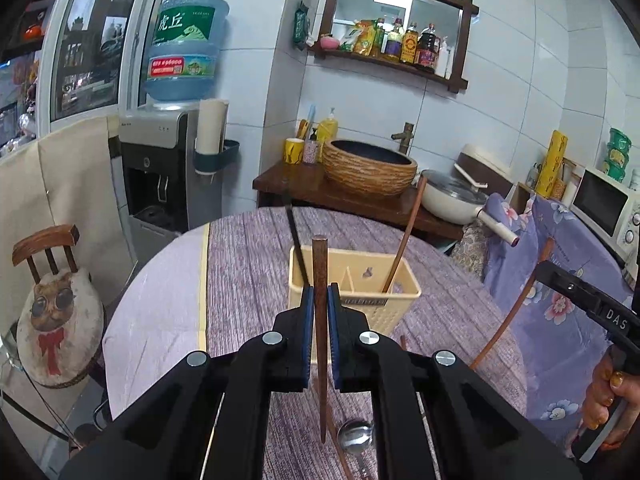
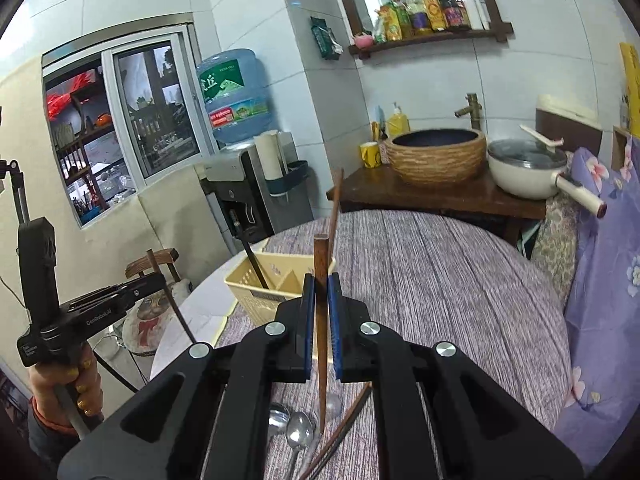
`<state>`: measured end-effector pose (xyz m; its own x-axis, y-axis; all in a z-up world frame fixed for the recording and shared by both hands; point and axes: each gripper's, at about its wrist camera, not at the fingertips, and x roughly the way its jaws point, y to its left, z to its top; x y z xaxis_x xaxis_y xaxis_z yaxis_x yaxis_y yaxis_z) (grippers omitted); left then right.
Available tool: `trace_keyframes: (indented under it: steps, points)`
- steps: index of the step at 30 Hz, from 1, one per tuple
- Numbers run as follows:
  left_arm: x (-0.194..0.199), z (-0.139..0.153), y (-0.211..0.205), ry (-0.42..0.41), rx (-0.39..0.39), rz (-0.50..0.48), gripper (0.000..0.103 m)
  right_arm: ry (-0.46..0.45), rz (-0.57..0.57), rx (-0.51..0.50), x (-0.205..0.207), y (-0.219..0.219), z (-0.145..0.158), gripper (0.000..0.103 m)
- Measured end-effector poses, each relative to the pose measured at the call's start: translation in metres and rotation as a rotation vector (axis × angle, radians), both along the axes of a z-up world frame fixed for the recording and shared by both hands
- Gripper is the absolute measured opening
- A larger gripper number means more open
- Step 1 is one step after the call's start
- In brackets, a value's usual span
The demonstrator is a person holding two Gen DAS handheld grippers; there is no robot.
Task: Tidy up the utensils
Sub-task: 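Lower both held chopsticks into the cream holder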
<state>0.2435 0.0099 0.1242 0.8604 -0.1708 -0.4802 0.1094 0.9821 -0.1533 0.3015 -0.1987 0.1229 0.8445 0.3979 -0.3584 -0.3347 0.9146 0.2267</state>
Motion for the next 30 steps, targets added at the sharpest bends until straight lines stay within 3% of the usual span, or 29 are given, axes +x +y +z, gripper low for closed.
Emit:
trace_keyframes:
  steps: [5,11,16,20,30]
  points:
    - [0.005,0.045,-0.004,-0.063,0.012,-0.014,0.008,-0.049,0.004,0.002,0.012,0.011,0.044,0.008]
    - [0.029,0.102,-0.002,-0.151,-0.031,0.031,0.008,-0.128,-0.036,0.026,0.033,0.025,0.100,0.008]
    - [0.050,0.115,0.004,-0.204,-0.055,0.102,0.008,-0.178,-0.074,0.038,0.049,0.037,0.124,0.008]
    - [0.069,0.089,0.000,-0.185,-0.040,0.144,0.008,-0.189,-0.117,-0.005,0.068,0.051,0.104,0.008]
    - [0.086,0.014,-0.006,-0.064,-0.039,0.144,0.008,-0.034,-0.134,-0.022,0.107,0.056,0.015,0.008]
